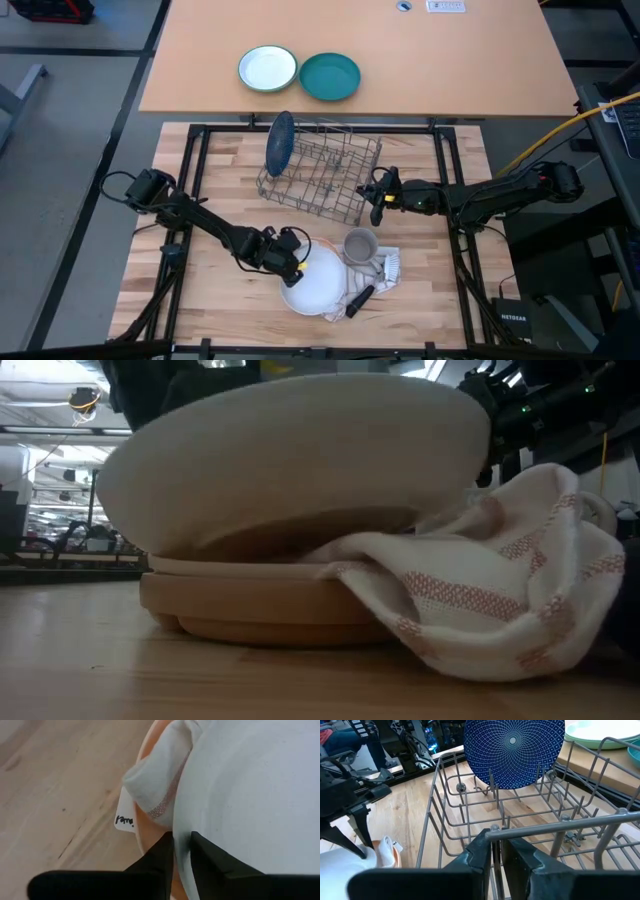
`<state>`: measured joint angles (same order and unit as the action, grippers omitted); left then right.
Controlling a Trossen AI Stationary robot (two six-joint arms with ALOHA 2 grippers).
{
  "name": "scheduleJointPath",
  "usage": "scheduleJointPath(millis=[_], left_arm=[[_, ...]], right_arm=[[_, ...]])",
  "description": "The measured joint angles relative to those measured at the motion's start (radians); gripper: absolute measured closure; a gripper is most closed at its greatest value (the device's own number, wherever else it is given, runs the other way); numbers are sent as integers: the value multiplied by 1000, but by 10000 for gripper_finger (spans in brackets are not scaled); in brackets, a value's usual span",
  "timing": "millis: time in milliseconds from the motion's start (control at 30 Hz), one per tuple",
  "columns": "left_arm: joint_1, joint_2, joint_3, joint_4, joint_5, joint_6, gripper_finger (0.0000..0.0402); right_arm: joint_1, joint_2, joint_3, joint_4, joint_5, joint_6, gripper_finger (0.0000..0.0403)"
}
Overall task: Sort dishes
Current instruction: Put the white plate into the dish rack
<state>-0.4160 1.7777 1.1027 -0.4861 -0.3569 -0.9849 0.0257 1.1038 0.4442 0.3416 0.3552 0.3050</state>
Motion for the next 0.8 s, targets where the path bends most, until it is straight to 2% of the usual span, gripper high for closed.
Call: scheduleJointPath(millis=[167, 567, 800], left_arm=[[1, -5, 2, 14, 0, 1, 394], [1, -12, 26, -7, -7, 11, 399], [5, -116, 39, -19, -71, 65, 401]], right_arm=[[0, 0, 0, -1, 0, 0, 356], [0, 0, 0, 2, 1, -5, 356], [0, -5, 0, 4, 2, -26, 356]])
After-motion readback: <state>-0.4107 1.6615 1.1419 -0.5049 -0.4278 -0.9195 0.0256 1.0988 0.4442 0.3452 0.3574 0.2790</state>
